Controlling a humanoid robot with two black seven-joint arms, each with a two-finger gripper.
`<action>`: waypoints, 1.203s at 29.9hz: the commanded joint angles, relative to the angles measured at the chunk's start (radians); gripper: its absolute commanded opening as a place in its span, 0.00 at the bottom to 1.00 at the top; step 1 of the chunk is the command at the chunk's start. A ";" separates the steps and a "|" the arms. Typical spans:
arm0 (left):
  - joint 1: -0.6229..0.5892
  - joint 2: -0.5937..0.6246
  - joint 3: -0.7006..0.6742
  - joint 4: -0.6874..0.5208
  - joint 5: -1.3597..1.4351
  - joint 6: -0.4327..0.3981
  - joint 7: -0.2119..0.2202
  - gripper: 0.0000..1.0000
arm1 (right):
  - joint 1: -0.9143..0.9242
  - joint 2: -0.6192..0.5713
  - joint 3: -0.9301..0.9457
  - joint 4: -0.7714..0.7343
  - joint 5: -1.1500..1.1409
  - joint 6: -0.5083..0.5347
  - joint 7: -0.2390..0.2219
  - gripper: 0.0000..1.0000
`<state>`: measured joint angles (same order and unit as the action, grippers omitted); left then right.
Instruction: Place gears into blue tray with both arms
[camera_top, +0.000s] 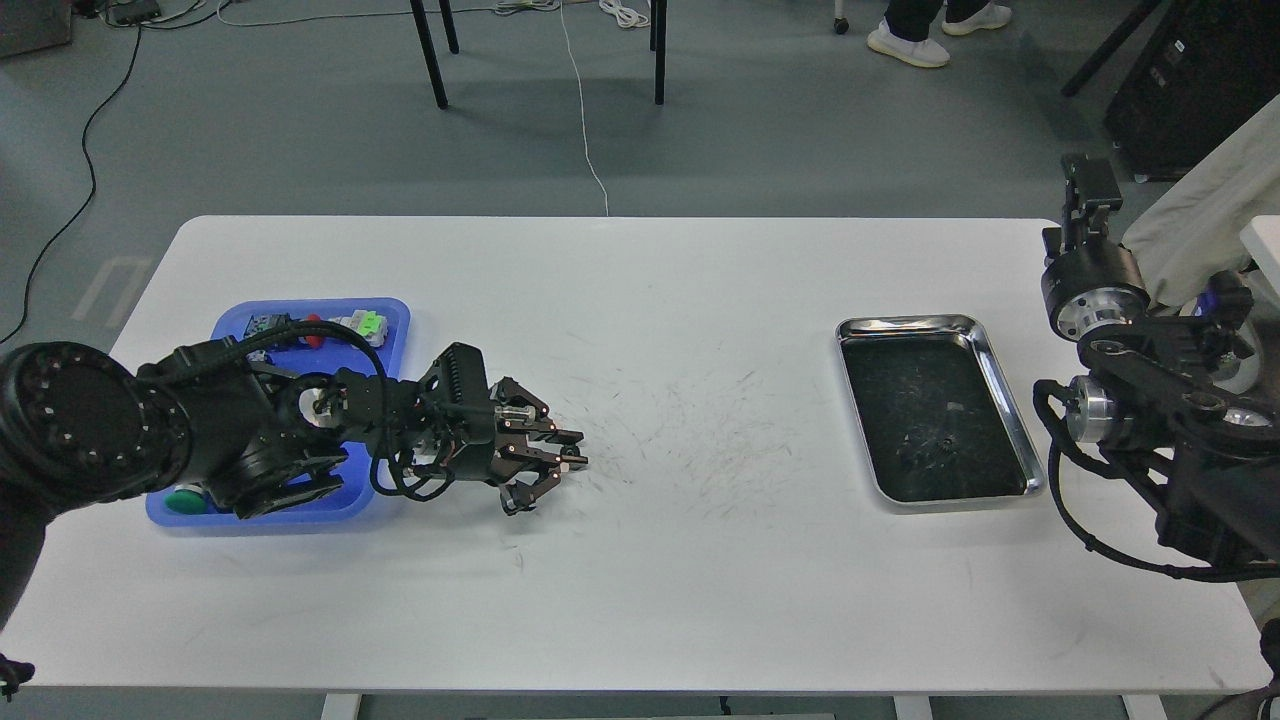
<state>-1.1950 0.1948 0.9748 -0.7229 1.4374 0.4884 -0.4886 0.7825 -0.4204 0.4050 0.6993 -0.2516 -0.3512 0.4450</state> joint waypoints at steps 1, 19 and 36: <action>-0.015 0.044 -0.004 -0.003 -0.032 0.000 0.000 0.09 | 0.001 0.005 0.000 0.000 0.000 0.000 0.000 0.93; 0.116 0.393 -0.229 -0.033 -0.495 0.000 0.000 0.07 | 0.017 0.008 0.002 0.008 0.000 -0.003 0.000 0.93; 0.331 0.408 -0.444 -0.016 -0.581 -0.030 0.000 0.08 | 0.046 0.006 -0.008 0.012 0.000 -0.006 -0.003 0.94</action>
<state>-0.8649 0.5998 0.5312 -0.7419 0.8559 0.4593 -0.4887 0.8271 -0.4144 0.3972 0.7115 -0.2517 -0.3552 0.4417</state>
